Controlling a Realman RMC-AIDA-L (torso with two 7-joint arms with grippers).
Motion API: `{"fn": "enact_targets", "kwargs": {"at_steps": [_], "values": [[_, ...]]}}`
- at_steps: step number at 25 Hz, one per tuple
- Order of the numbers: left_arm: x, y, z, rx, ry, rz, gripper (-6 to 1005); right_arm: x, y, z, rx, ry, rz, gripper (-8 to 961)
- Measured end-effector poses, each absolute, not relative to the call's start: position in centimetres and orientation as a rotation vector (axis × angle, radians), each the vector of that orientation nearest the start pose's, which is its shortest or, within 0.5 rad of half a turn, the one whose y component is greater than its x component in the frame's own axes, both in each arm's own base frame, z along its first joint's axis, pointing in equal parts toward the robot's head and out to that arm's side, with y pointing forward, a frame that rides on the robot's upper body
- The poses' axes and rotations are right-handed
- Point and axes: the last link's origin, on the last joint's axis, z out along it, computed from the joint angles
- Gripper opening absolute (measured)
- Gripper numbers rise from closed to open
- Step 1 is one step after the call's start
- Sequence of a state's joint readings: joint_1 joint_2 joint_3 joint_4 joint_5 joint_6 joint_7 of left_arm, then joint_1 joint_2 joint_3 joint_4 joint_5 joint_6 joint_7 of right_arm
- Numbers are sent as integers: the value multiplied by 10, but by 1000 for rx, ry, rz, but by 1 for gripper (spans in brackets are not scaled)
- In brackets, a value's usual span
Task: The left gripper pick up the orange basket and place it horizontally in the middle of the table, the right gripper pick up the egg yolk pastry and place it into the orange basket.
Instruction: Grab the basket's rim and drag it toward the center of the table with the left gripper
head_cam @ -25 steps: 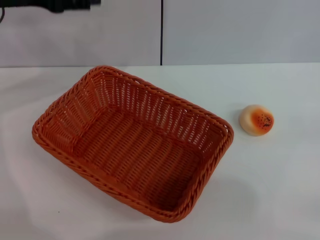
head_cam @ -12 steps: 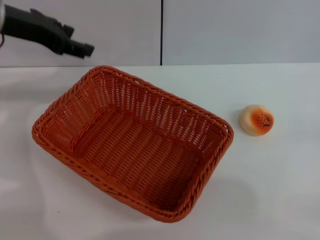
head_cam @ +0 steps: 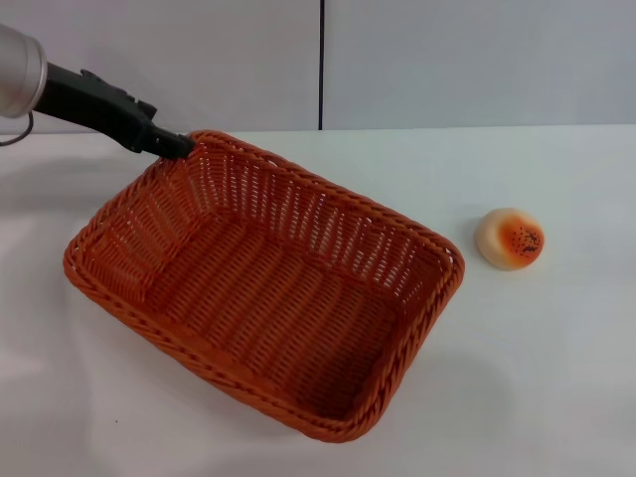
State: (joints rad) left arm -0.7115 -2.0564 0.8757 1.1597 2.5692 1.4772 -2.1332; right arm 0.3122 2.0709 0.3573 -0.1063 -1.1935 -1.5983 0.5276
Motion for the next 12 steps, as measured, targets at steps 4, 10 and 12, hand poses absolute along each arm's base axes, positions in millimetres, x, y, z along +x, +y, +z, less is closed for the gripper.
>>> {"fn": "enact_targets", "kwargs": {"at_steps": [4, 10, 12], "values": [[-211, 404, 60, -2548, -812, 149, 699, 403, 234, 124, -817, 473, 924, 456], [-220, 405, 51, -2539, -845, 188, 698, 403, 234, 124, -818, 474, 923, 450], [-222, 405, 48, -2538, -851, 194, 697, 403, 234, 124, -819, 474, 923, 448]]}}
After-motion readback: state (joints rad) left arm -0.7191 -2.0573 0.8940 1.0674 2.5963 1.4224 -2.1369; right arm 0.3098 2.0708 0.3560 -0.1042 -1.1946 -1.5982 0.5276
